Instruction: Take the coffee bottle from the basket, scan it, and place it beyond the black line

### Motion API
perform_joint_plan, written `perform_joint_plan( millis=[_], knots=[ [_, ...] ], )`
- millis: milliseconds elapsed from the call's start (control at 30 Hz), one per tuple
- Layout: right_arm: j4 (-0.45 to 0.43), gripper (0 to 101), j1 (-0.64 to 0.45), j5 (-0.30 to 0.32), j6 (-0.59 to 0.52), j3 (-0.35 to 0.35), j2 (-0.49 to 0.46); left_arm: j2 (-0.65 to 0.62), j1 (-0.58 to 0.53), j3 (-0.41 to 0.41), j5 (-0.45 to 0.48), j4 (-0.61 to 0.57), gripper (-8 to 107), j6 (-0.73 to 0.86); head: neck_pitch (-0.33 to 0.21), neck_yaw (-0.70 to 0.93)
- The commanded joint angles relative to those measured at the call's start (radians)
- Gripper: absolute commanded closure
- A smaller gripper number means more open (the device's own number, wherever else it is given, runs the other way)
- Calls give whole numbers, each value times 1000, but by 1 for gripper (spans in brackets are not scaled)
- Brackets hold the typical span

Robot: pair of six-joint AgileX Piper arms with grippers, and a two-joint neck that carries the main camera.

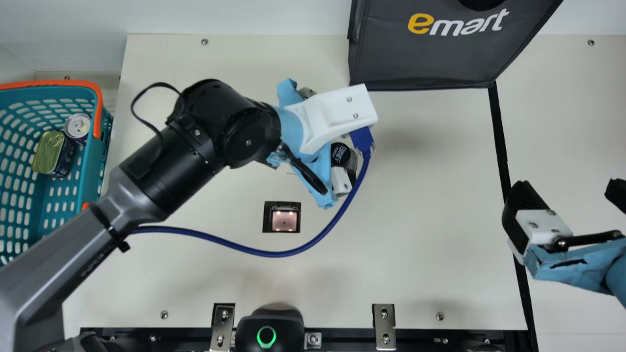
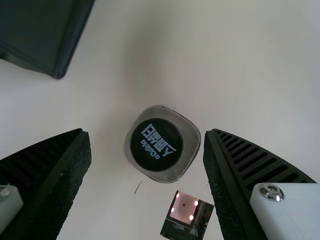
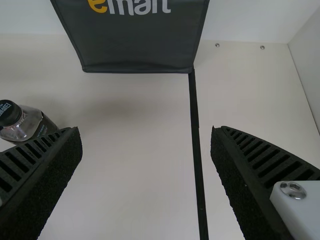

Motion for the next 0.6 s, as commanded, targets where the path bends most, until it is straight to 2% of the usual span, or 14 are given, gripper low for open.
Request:
perform_joint_plan(
  millis=[0, 567],
  knots=[
    [0, 10, 0, 0, 0, 0, 0, -8, 8, -4, 3, 1, 9, -9, -27, 2],
    [0, 10, 0, 0, 0, 0, 0, -88, 147, 11, -11, 61, 9, -142, -27, 2]
  ],
)
